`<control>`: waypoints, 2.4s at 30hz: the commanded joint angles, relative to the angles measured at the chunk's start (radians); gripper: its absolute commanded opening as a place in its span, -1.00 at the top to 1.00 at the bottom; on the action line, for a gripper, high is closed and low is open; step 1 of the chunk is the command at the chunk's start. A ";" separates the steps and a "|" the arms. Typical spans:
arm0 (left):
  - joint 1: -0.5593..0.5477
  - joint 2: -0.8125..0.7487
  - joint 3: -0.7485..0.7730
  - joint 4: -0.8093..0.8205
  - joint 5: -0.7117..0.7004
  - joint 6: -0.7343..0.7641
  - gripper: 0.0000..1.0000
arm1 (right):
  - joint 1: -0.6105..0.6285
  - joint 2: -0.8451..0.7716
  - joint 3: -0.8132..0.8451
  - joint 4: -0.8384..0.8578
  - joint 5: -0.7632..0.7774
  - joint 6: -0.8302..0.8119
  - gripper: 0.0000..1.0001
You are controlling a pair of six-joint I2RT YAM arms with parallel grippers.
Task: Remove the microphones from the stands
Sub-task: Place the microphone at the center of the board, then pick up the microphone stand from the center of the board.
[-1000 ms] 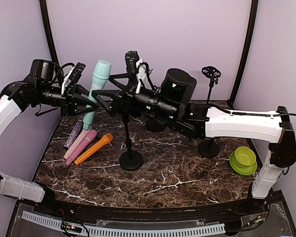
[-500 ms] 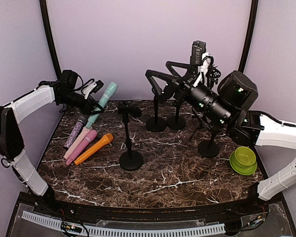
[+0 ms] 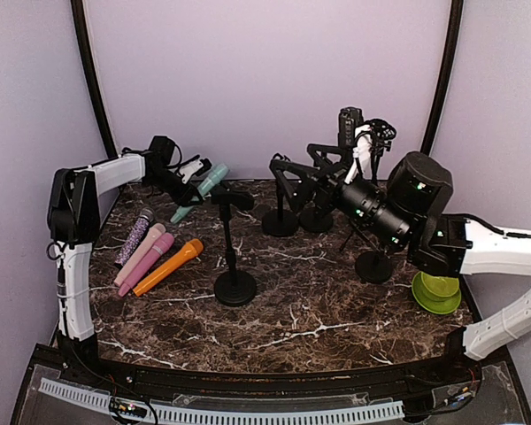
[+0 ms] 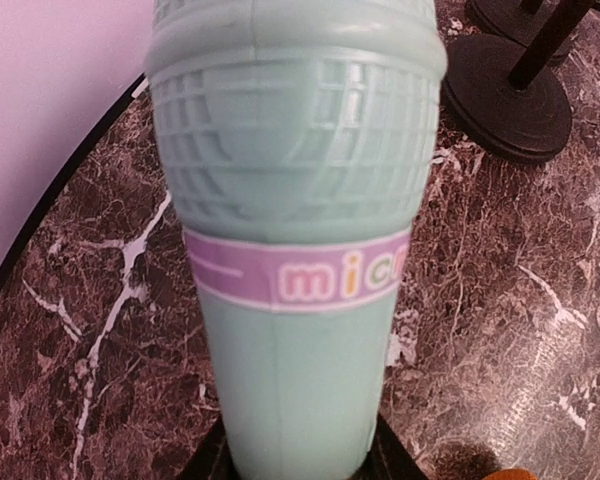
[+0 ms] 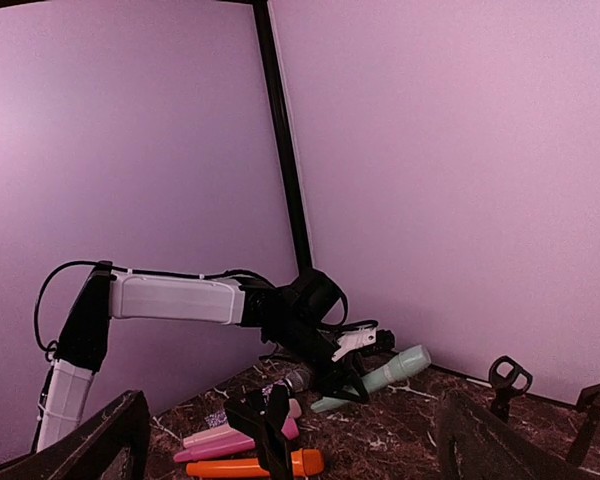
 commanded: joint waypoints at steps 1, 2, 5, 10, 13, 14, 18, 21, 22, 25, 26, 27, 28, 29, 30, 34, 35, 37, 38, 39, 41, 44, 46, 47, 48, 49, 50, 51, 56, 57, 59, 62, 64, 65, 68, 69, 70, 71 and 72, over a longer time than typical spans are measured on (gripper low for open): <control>-0.023 0.030 0.020 0.035 -0.042 0.021 1.00 | -0.002 -0.019 -0.017 0.000 0.015 0.016 -0.99; -0.024 0.045 0.015 0.037 -0.059 0.029 1.00 | -0.002 -0.022 -0.028 0.003 0.003 0.015 -0.99; -0.023 0.069 -0.005 0.054 -0.102 0.039 0.92 | -0.002 -0.037 -0.085 0.036 -0.038 -0.009 -0.99; -0.023 0.084 -0.029 0.056 -0.128 0.033 0.66 | 0.003 -0.008 -0.153 0.028 -0.020 -0.010 -0.99; -0.023 0.087 -0.033 0.045 -0.141 0.036 0.62 | 0.027 0.071 -0.145 -0.028 0.080 -0.037 -0.99; -0.023 0.087 -0.034 0.042 -0.148 0.038 0.61 | 0.036 0.100 -0.136 -0.038 0.134 -0.039 -1.00; -0.023 0.087 -0.043 0.022 -0.161 0.052 0.49 | 0.092 0.205 -0.104 0.037 0.541 0.016 -0.99; -0.023 0.087 -0.046 0.010 -0.172 0.055 0.44 | 0.091 0.225 -0.058 -0.036 0.601 0.052 -0.99; -0.023 0.087 -0.046 0.005 -0.177 0.055 0.43 | 0.090 0.227 -0.060 -0.033 0.568 0.040 -1.00; -0.025 0.092 -0.055 0.000 -0.207 0.060 0.43 | 0.079 0.244 -0.097 0.022 0.358 -0.002 -0.99; -0.028 0.095 -0.056 -0.004 -0.230 0.066 0.42 | 0.078 0.266 -0.082 0.005 0.335 0.006 -0.99; -0.030 0.100 -0.058 -0.005 -0.244 0.068 0.37 | 0.077 0.292 -0.064 -0.020 0.327 0.010 -0.99; -0.031 0.102 -0.059 -0.005 -0.249 0.068 0.32 | 0.078 0.327 -0.049 -0.040 0.321 0.016 -0.99; -0.032 0.103 -0.060 -0.003 -0.251 0.064 0.28 | 0.078 0.345 -0.051 -0.033 0.309 0.027 -0.97; -0.032 0.105 -0.060 0.003 -0.255 0.059 0.22 | 0.078 0.358 -0.064 0.005 0.290 0.034 -0.95; -0.035 0.108 -0.057 0.010 -0.256 0.049 -0.01 | 0.080 0.437 -0.092 0.155 0.211 0.068 -0.91; -0.035 0.107 -0.052 0.010 -0.258 0.048 -0.07 | 0.080 0.457 -0.088 0.175 0.190 0.073 -0.90; -0.036 0.106 -0.038 -0.008 -0.263 0.049 -0.16 | 0.080 0.498 -0.071 0.195 0.185 0.072 -0.89; -0.035 0.107 -0.027 -0.027 -0.266 0.048 -0.18 | 0.079 0.520 -0.061 0.207 0.183 0.067 -0.89; -0.035 0.106 -0.013 -0.046 -0.268 0.043 -0.20 | 0.081 0.540 -0.054 0.224 0.179 0.064 -0.89; -0.034 0.093 0.012 -0.095 -0.265 0.033 -0.24 | 0.078 0.577 -0.039 0.256 0.171 0.061 -0.87; -0.031 0.045 0.014 -0.139 -0.229 0.017 -0.31 | 0.074 0.640 -0.002 0.277 0.163 0.055 -0.82; -0.028 0.005 0.016 -0.161 -0.200 0.006 -0.38 | 0.071 0.678 0.013 0.298 0.162 0.049 -0.78; -0.024 -0.016 0.016 -0.171 -0.182 0.000 -0.40 | 0.067 0.692 0.023 0.307 0.164 0.045 -0.76; -0.022 -0.037 0.017 -0.181 -0.166 -0.007 -0.43 | 0.063 0.706 0.032 0.312 0.172 0.041 -0.74; -0.020 -0.056 0.019 -0.193 -0.153 -0.014 -0.46 | 0.060 0.719 0.041 0.317 0.174 0.034 -0.72; -0.020 -0.077 0.019 -0.206 -0.138 -0.020 -0.49 | 0.056 0.729 0.048 0.325 0.174 0.030 -0.70; -0.019 -0.098 0.019 -0.221 -0.125 -0.027 -0.50 | 0.052 0.736 0.053 0.332 0.175 0.028 -0.67; -0.006 -0.215 -0.009 -0.273 -0.038 -0.086 -0.68 | 0.038 0.758 0.066 0.351 0.172 0.028 -0.44; -0.006 -0.243 -0.025 -0.272 -0.028 -0.092 -0.77 | 0.038 0.761 0.066 0.352 0.173 0.026 -0.39; -0.004 -0.299 -0.072 -0.260 -0.005 -0.107 -0.81 | 0.037 0.765 0.067 0.359 0.169 0.019 -0.27; -0.004 -0.386 -0.145 -0.251 0.041 -0.129 -0.82 | 0.036 0.777 0.077 0.350 0.163 0.010 -0.10; -0.004 -0.439 -0.192 -0.248 0.070 -0.142 -0.82 | 0.036 0.782 0.073 0.355 0.161 0.008 0.00; -0.004 -0.466 -0.216 -0.242 0.084 -0.150 -0.83 | 0.036 0.780 0.071 0.357 0.161 0.008 0.06; -0.004 -0.568 -0.332 -0.165 0.131 -0.176 -0.97 | 0.036 0.777 0.065 0.362 0.163 0.006 0.30; -0.005 -0.599 -0.370 -0.131 0.152 -0.183 -0.98 | 0.037 0.771 0.065 0.363 0.162 0.004 0.38; -0.005 -0.623 -0.401 -0.105 0.177 -0.184 -0.98 | 0.037 0.764 0.065 0.357 0.159 0.001 0.47; -0.006 -0.648 -0.428 -0.088 0.205 -0.186 -0.98 | 0.035 0.754 0.067 0.348 0.157 0.004 0.56; -0.005 -0.671 -0.460 -0.083 0.238 -0.190 -0.98 | 0.036 0.738 0.070 0.337 0.149 0.006 0.64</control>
